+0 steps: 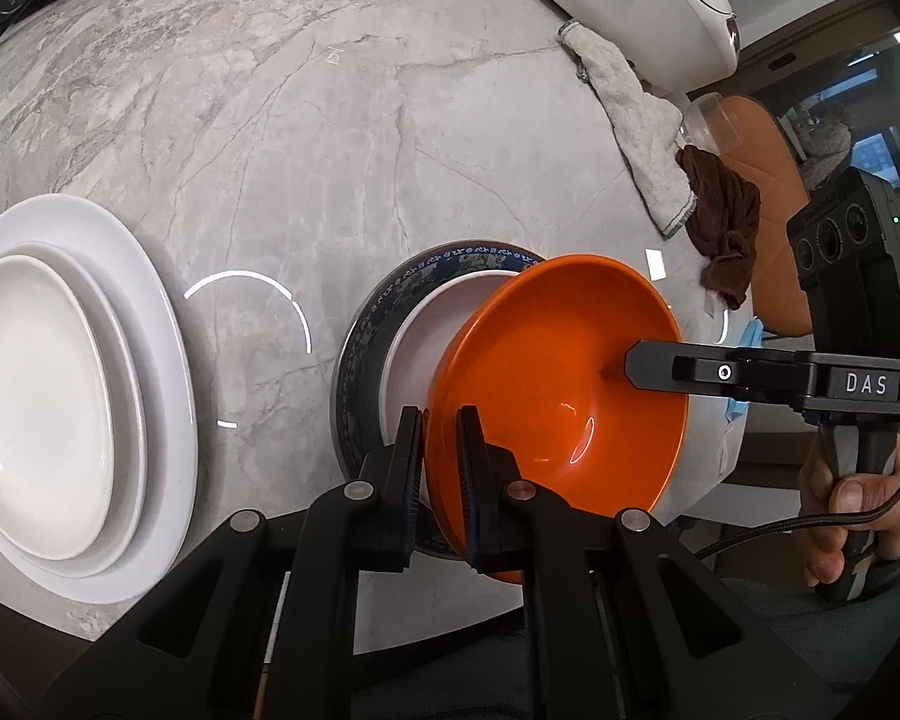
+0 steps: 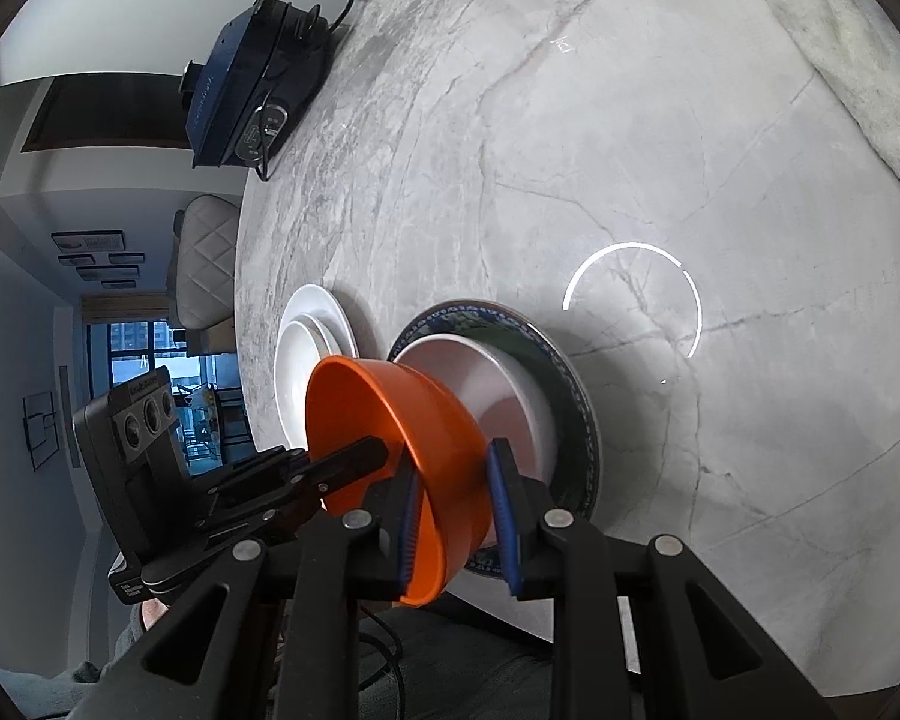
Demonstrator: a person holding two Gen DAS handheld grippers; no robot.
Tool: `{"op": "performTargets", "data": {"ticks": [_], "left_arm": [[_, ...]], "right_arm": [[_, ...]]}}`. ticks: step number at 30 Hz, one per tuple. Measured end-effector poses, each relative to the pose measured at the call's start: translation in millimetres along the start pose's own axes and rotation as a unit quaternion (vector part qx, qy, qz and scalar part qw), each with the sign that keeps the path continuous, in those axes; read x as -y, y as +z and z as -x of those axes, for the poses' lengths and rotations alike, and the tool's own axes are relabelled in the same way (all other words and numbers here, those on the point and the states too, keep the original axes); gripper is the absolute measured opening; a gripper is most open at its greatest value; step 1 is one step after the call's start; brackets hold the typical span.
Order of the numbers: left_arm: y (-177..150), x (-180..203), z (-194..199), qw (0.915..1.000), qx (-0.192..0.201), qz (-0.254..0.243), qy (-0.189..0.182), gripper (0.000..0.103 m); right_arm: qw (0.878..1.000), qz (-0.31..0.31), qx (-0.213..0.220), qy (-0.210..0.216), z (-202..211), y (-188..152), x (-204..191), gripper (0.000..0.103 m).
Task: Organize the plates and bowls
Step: 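Lift the orange bowl with both grippers and carry it over the nested bowls, then lower the orange bowl into the white bowl with both grippers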
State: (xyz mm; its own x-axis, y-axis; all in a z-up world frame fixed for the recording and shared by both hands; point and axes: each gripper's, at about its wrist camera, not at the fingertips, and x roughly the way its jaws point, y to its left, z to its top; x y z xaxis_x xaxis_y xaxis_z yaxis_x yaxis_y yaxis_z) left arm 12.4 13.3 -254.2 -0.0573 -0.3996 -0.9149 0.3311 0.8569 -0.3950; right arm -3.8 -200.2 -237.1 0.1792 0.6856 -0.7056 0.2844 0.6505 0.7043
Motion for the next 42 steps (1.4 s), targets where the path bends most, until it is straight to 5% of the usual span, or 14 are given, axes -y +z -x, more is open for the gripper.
{"op": "performTargets", "data": {"ticks": [15, 26, 35, 42], "left_arm": [[5, -2, -13, 0.9999, -0.004, 0.002, 0.010, 0.010], [7, -6, -13, 0.9999, -0.005, 0.010, 0.008, 0.011], [7, -7, -10, 0.9999, -0.003, 0.015, 0.008, 0.012], [5, -2, -3, 0.9998, 0.011, 0.014, -0.007, 0.037]], "right_arm": [[1.000, 0.012, 0.002, -0.016, -8, 1, 7, 0.024], [0.993, 0.073, 0.000, -0.093, -10, -3, -14, 0.021], [0.990, 0.082, -0.003, -0.113, -12, -4, -13, 0.021], [0.989, 0.086, -0.003, -0.118, -12, -3, -15, 0.021]]}}
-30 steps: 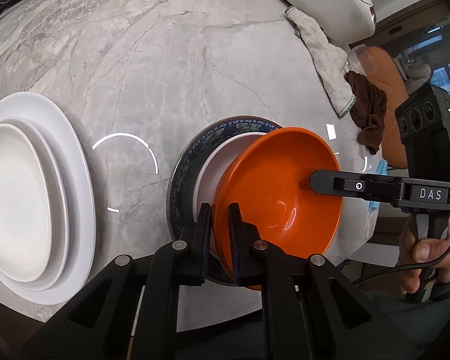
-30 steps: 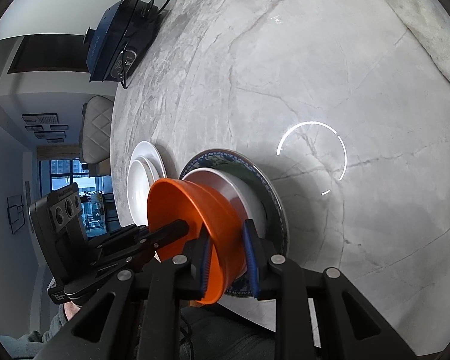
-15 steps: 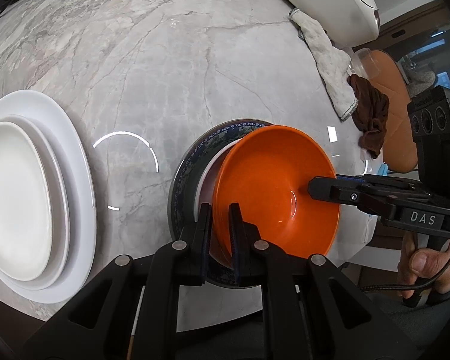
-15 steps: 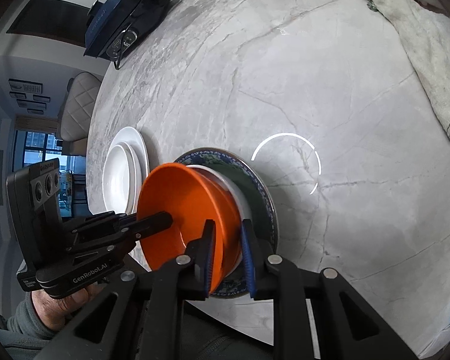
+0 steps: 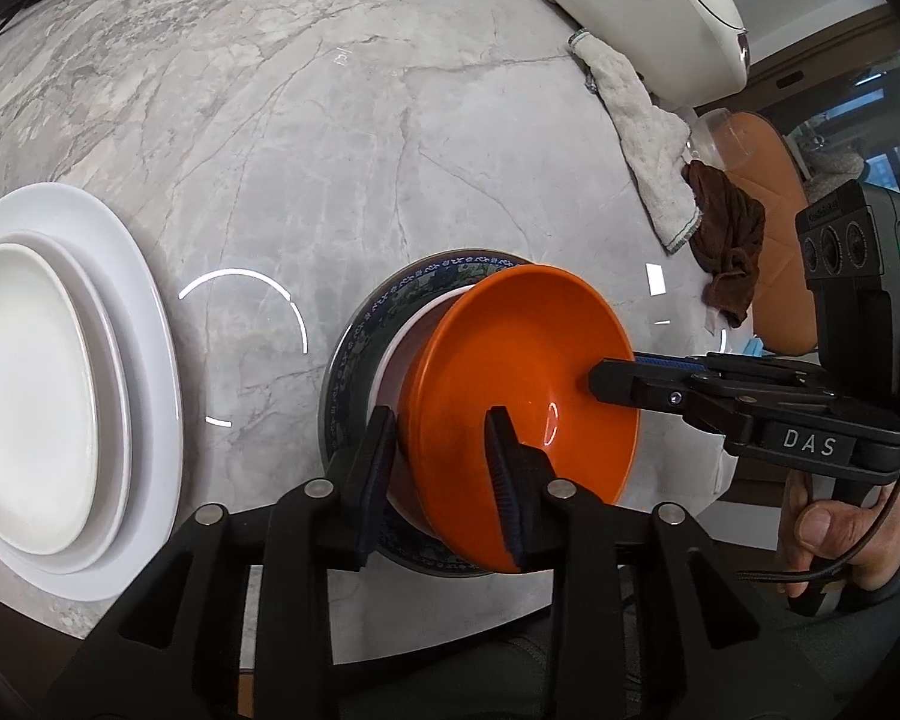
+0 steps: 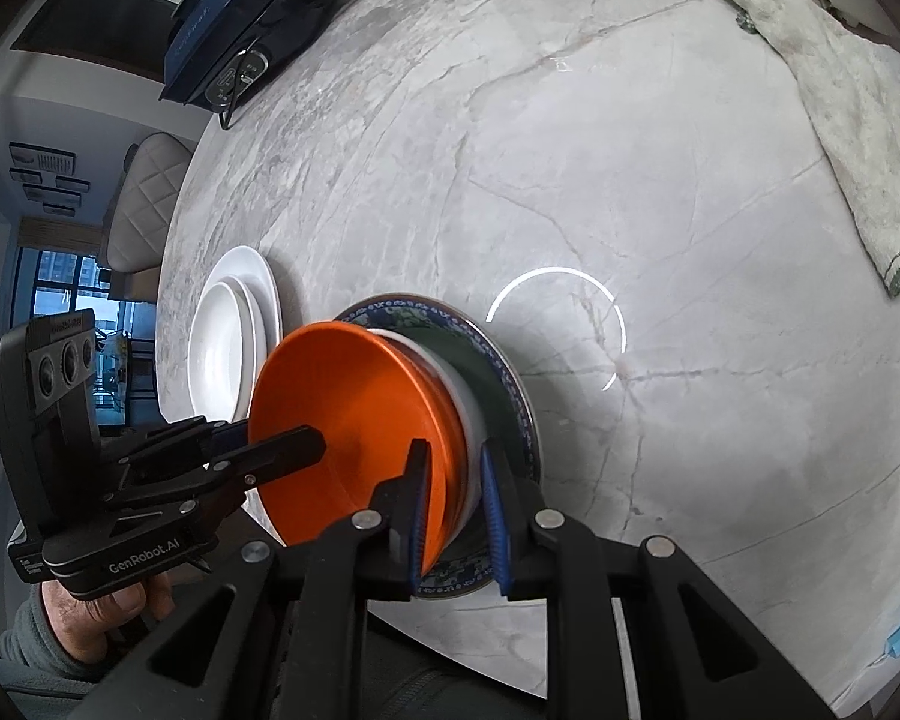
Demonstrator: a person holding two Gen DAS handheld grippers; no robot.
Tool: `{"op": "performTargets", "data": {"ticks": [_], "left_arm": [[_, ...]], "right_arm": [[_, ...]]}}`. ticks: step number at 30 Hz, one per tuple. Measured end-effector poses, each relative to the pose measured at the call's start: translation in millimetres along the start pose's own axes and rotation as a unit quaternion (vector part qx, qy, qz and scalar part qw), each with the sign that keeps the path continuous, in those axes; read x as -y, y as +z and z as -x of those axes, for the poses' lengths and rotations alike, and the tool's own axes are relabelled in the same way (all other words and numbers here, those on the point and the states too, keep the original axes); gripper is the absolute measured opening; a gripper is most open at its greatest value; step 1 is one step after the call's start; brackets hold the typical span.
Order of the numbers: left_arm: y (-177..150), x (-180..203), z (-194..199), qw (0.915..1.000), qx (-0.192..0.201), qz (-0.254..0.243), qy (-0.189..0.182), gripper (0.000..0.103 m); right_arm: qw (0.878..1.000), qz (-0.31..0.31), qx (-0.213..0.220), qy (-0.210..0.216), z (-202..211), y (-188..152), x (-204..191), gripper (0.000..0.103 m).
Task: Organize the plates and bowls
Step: 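Lower the orange bowl into the white bowl with both grippers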
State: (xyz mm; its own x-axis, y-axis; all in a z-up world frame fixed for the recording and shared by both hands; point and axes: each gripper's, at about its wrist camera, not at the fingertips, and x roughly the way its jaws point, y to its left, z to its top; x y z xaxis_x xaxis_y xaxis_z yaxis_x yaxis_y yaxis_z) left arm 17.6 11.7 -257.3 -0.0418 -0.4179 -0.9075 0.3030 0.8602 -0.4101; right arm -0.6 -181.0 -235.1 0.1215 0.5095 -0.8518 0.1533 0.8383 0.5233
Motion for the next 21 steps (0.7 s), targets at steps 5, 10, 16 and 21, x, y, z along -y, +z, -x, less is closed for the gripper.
{"op": "performTargets", "data": {"ticks": [5, 10, 16, 21], "left_arm": [[-2, 9, 4, 0.9999, 0.008, -0.009, -0.002, 0.058], [-3, 9, 5, 0.9999, 0.010, -0.009, -0.002, 0.060], [-5, 13, 9, 0.9996, 0.021, -0.017, 0.013, 0.074], [-7, 15, 13, 0.9994, 0.030, -0.008, 0.014, 0.075]], "right_arm": [[1.000, 0.004, -0.001, 0.001, 1, 0, 0, 0.021], [1.000, 0.009, -0.001, 0.000, 0, -1, 2, 0.021], [1.000, 0.015, 0.004, -0.002, 3, -3, 1, 0.021], [1.000, 0.017, 0.007, -0.001, 8, -4, 3, 0.021]]}}
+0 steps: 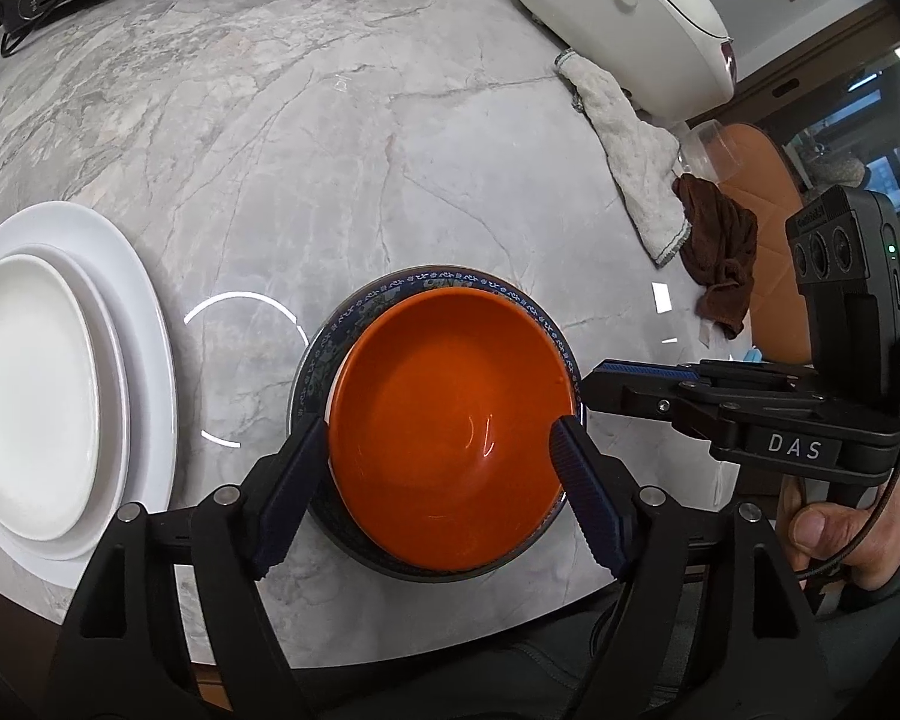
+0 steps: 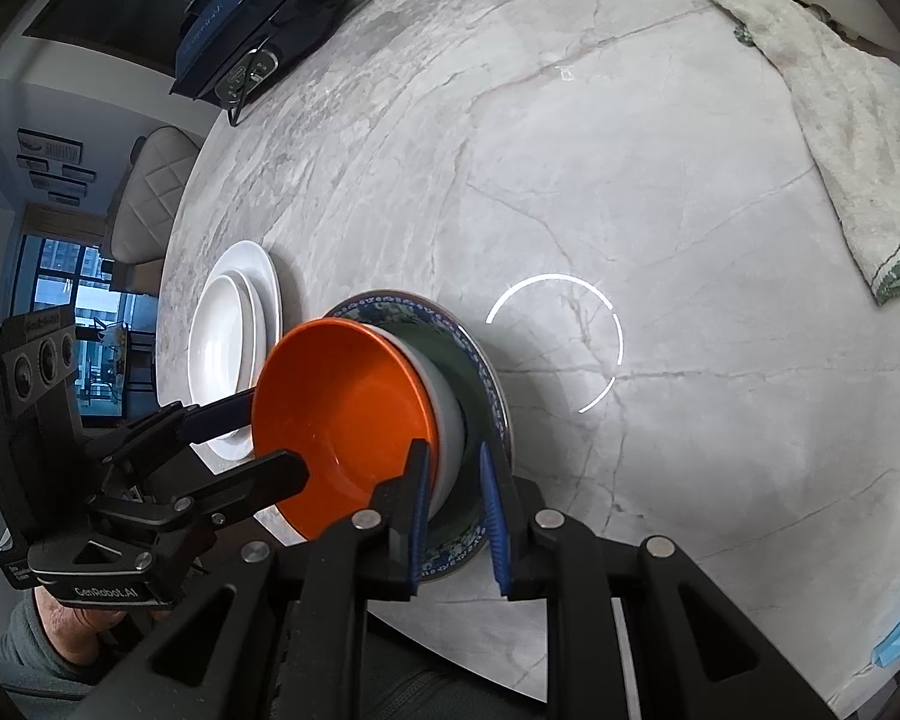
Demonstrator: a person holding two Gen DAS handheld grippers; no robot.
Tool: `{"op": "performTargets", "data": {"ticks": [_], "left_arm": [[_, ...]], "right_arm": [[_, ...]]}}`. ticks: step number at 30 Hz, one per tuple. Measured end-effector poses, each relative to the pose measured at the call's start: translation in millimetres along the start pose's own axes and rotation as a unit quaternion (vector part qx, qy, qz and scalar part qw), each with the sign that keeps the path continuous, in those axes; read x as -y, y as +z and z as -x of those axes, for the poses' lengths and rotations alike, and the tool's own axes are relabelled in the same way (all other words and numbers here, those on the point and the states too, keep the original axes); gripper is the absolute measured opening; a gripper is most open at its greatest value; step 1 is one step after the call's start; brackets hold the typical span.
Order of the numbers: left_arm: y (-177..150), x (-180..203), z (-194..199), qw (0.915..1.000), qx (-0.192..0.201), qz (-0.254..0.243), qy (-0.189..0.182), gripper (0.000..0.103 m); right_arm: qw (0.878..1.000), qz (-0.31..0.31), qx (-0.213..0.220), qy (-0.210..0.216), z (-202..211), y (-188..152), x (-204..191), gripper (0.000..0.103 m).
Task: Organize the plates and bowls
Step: 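Lower the orange bowl into the white bowl with both grippers, then open both grippers and withdraw from the orange bowl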
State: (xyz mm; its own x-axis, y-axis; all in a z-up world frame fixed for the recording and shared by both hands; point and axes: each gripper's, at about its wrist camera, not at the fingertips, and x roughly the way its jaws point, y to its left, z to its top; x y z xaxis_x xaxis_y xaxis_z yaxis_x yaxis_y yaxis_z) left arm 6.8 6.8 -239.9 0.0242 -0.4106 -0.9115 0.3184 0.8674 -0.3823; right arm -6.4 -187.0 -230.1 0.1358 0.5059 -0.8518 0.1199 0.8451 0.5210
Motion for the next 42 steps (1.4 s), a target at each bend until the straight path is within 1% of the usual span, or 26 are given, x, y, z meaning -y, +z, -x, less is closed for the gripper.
{"op": "performTargets", "data": {"ticks": [4, 5, 6, 7, 8, 9, 10, 11, 13, 15, 17, 21, 22, 23, 25, 27, 29, 30, 32, 34, 35, 37, 38, 42], "left_arm": [[-8, 1, 15, 0.9997, 0.022, 0.011, -0.005, 0.075], [-12, 0, 20, 0.9994, 0.030, 0.015, -0.004, 0.075], [-16, -2, 25, 0.9992, 0.035, 0.021, -0.003, 0.081], [-21, -6, 30, 0.9988, 0.040, 0.029, 0.001, 0.086], [-26, -9, 35, 0.9983, 0.044, 0.038, 0.004, 0.095], [-31, -14, 39, 0.9978, 0.046, 0.047, 0.004, 0.098], [-36, -19, 43, 0.9975, 0.047, 0.052, 0.004, 0.098], [-42, -23, 48, 0.9972, 0.052, 0.054, 0.004, 0.098], [-52, -29, 58, 0.9963, 0.073, 0.044, 0.008, 0.098], [-60, -32, 64, 0.9954, 0.091, 0.024, 0.019, 0.098], [-65, -40, 63, 0.9953, 0.094, 0.018, 0.015, 0.098], [-77, -57, 51, 0.9968, 0.074, 0.029, 0.006, 0.098], [-81, -62, 47, 0.9969, 0.070, 0.036, 0.002, 0.098], [-83, -67, 41, 0.9973, 0.058, 0.045, 0.001, 0.098], [-88, -80, 30, 0.9967, 0.033, 0.073, 0.000, 0.098], [-93, -90, 25, 0.9947, 0.032, 0.097, -0.011, 0.098], [-95, -97, 20, 0.9929, 0.031, 0.114, -0.013, 0.098], [-96, -98, 19, 0.9925, 0.035, 0.116, -0.017, 0.098], [-95, -97, 18, 0.9901, 0.047, 0.131, -0.016, 0.098], [-94, -96, 13, 0.9867, 0.057, 0.151, -0.015, 0.098], [-92, -92, 10, 0.9859, 0.062, 0.155, -0.008, 0.098], [-91, -90, 3, 0.9835, 0.064, 0.169, -0.001, 0.096], [-91, -89, 1, 0.9816, 0.068, 0.179, -0.001, 0.096], [-93, -84, -7, 0.9785, 0.071, 0.193, 0.013, 0.096]], "right_arm": [[1.000, 0.007, 0.008, 0.015, 7, -1, 0, 0.022], [1.000, 0.010, 0.010, 0.020, 9, -1, 1, 0.028], [0.999, 0.013, 0.013, 0.028, 12, -1, 2, 0.034], [0.999, 0.016, 0.017, 0.036, 15, -1, 3, 0.052], [0.999, 0.018, 0.024, 0.044, 18, -1, 4, 0.072], [0.998, 0.022, 0.031, 0.054, 23, -1, 5, 0.080], [0.997, 0.026, 0.036, 0.061, 27, -2, 6, 0.090], [0.997, 0.027, 0.042, 0.066, 31, -2, 6, 0.096], [0.995, 0.024, 0.048, 0.080, 38, -3, 9, 0.103], [0.994, 0.016, 0.059, 0.086, 46, -3, 12, 0.103], [0.994, 0.005, 0.069, 0.086, 52, -4, 16, 0.103], [0.994, -0.030, 0.077, 0.075, 59, -5, 23, 0.103], [0.993, -0.036, 0.077, 0.078, 59, -6, 23, 0.103], [0.993, -0.034, 0.075, 0.080, 58, -7, 22, 0.103], [0.995, -0.020, 0.071, 0.064, 55, -7, 17, 0.102], [0.996, -0.018, 0.067, 0.057, 52, -8, 18, 0.099], [0.997, -0.025, 0.059, 0.051, 45, -6, 22, 0.088], [0.997, -0.029, 0.050, 0.048, 40, -5, 25, 0.086], [0.998, -0.031, 0.033, 0.051, 28, -1, 31, 0.073], [0.998, -0.033, 0.019, 0.052, 18, 4, 38, 0.066], [0.998, -0.035, 0.014, 0.057, 15, 6, 42, 0.062], [0.998, -0.029, 0.005, 0.062, 10, 11, 47, 0.060], [0.998, -0.023, -0.002, 0.063, 7, 14, 49, 0.060], [0.997, 0.003, -0.035, 0.067, -6, 24, 53, 0.060]]}}
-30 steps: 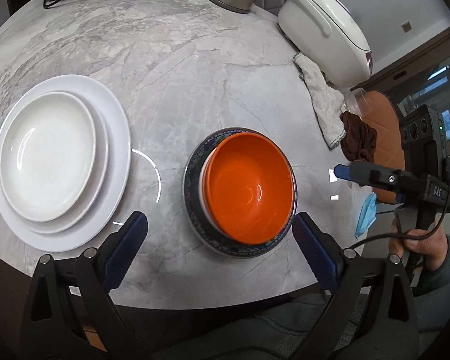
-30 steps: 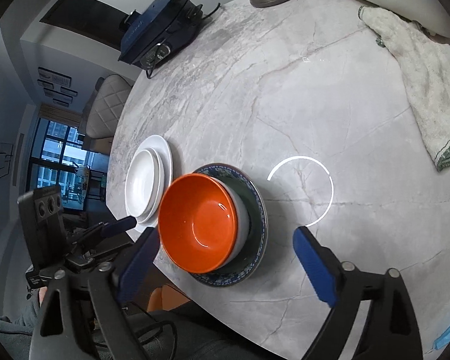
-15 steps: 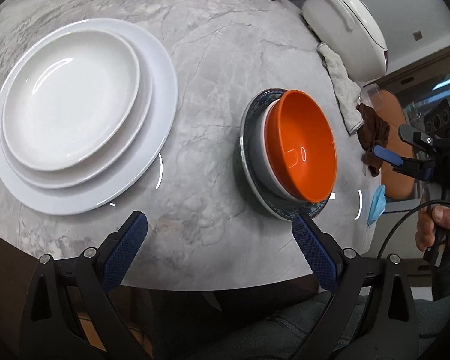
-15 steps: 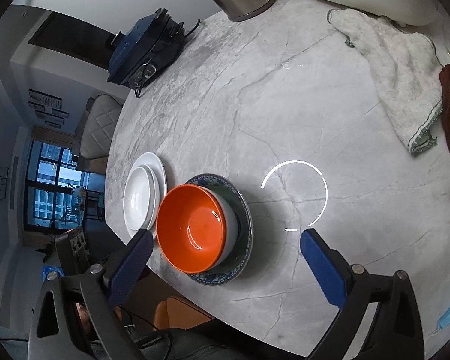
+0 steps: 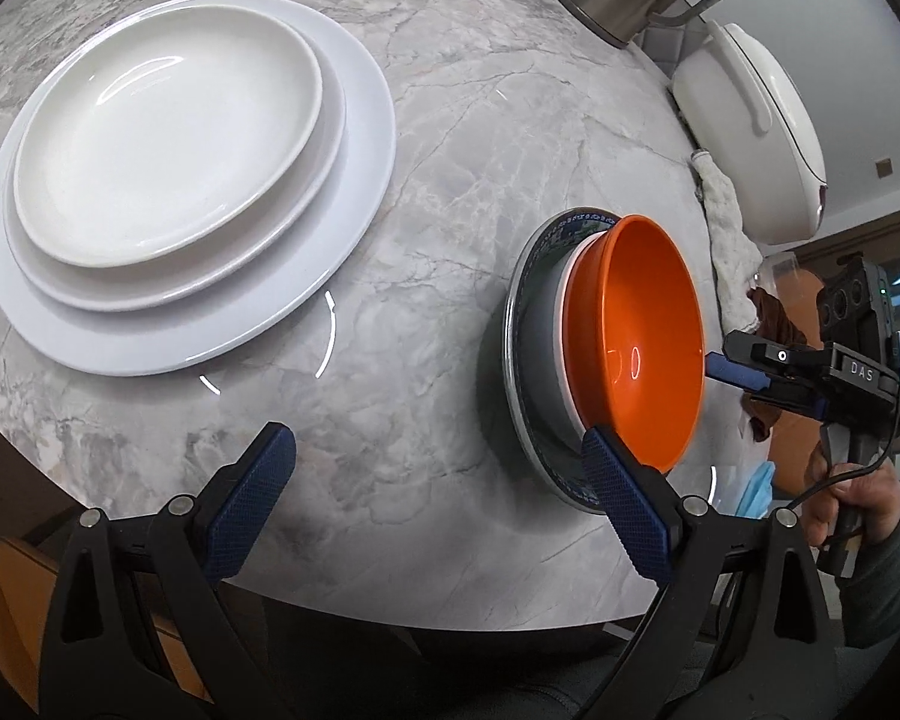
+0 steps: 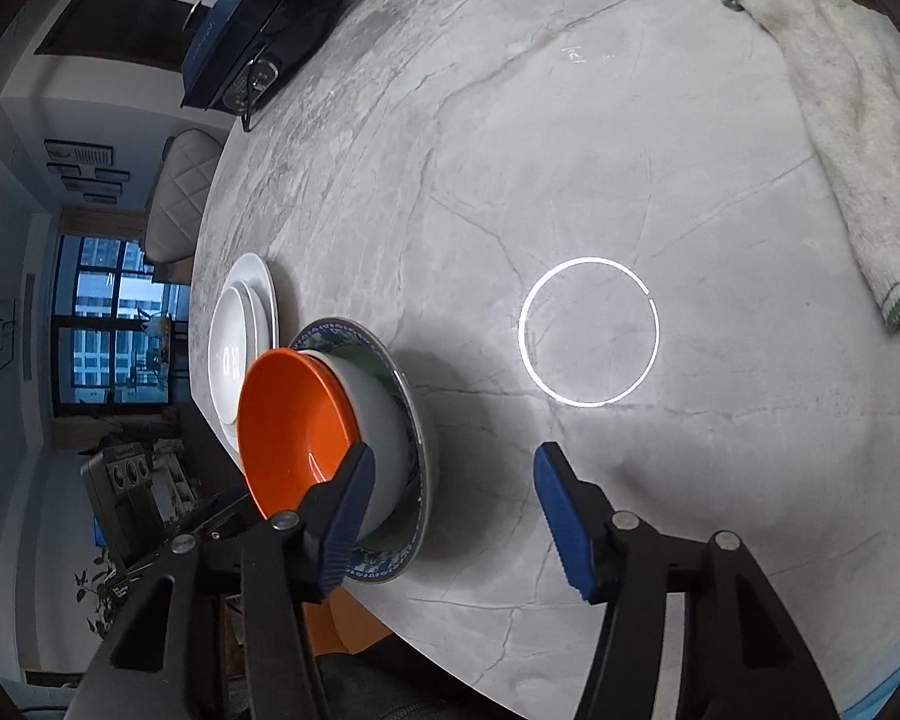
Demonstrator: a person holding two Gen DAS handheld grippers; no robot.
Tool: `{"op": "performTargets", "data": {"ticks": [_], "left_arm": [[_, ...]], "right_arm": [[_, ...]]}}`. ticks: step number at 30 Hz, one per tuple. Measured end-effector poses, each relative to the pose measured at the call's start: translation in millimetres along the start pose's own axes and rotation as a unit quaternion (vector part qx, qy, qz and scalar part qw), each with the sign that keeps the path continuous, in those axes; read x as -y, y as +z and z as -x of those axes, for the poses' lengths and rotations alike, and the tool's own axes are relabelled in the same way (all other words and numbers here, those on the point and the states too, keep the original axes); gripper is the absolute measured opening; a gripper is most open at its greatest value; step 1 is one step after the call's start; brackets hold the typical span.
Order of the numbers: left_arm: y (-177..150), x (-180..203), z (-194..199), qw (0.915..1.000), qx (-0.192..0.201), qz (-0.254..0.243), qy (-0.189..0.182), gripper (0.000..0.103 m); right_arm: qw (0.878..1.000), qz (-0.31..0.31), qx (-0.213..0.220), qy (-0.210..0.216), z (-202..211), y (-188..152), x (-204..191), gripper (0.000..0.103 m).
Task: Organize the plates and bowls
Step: 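Open both grippers and withdraw from the orange bowl, then grasp the rim of the nested bowl stack with both grippers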
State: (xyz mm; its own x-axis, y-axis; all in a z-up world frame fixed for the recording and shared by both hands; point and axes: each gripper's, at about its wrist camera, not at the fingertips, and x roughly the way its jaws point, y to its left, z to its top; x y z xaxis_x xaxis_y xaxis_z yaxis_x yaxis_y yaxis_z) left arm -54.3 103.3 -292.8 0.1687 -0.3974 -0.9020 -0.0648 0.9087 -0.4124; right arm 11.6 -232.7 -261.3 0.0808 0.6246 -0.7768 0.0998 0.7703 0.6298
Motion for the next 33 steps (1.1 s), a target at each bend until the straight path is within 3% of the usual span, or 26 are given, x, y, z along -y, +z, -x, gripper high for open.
{"op": "performTargets", "data": {"ticks": [12, 18, 24, 29, 33], "left_arm": [[0, 4, -21, 0.9990, 0.010, 0.019, 0.039, 0.094], [7, 9, -28, 0.9989, 0.018, -0.008, 0.042, 0.076], [13, 12, -37, 0.9997, 0.011, -0.016, 0.010, 0.055], [18, 16, -43, 0.9996, 0.007, -0.027, 0.001, 0.044], [21, 15, -45, 0.9997, 0.007, -0.023, -0.007, 0.042]], "right_arm": [[0.996, 0.060, -0.060, 0.014, -25, 16, -8, 0.060], [0.994, 0.079, -0.072, 0.018, -29, 24, -9, 0.059], [0.991, 0.092, -0.093, 0.020, -38, 27, -8, 0.046], [0.991, 0.092, -0.101, 0.018, -45, 26, -6, 0.042], [0.991, 0.089, -0.100, 0.023, -43, 25, -2, 0.042]]}}
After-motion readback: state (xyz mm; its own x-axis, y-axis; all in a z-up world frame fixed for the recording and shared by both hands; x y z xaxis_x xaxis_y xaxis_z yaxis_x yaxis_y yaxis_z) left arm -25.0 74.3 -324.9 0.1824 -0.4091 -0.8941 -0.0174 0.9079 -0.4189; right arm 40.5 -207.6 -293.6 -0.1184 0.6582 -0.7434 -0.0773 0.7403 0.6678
